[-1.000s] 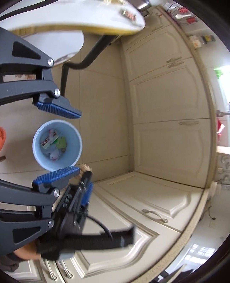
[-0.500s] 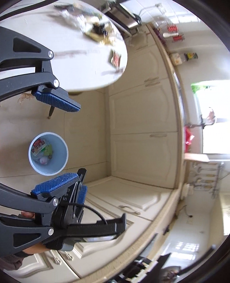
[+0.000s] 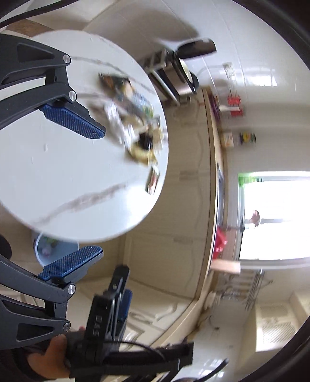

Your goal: Collect trash

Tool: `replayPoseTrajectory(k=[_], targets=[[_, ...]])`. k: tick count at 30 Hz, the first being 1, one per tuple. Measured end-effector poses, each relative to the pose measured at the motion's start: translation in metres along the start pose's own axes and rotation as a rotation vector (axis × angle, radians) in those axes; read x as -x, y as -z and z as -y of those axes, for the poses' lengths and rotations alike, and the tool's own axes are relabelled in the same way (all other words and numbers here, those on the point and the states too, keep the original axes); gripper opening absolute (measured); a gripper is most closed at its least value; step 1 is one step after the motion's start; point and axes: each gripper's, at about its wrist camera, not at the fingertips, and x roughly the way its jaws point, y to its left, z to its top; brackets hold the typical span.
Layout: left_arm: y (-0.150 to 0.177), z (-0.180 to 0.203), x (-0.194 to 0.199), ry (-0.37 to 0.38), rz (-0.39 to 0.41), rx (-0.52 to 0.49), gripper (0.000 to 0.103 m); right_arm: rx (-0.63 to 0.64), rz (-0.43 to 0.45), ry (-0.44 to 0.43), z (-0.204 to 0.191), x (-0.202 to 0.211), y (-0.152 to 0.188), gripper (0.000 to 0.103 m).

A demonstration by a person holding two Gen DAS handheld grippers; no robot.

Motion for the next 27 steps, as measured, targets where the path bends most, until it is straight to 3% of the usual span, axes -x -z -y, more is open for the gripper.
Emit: replayPoseTrajectory(k=[8,13,20,23,27], targets=[[0.011,-0.109,-0.011,-0.197,-0.048,0.094,0.091,0.146,-0.055,-0.043,-0.083,-0.056,-0.023,0.084],[0.002,-0.162,-0.061,-0.263,-0.133,0.133,0.091,0.212,-0.100,-0.058,-0.114,-0.100,-0.032,0.084],[-0.009,-0.206,-0.137,-0.204,-0.258,0.234,0.089,0.276,-0.169,-0.056,-0.139,-0.165,-0.046,0.084],[-0.016,-0.215,-0.158,-0.189,-0.272,0.276,0.088,0.293,-0.176,-0.059,-0.143,-0.179,-0.049,0.084],[-0.019,-0.222,-0.172,-0.199,-0.289,0.268,0.068,0.325,-0.188,-0.060,-0.153,-0.199,-0.056,0.084]])
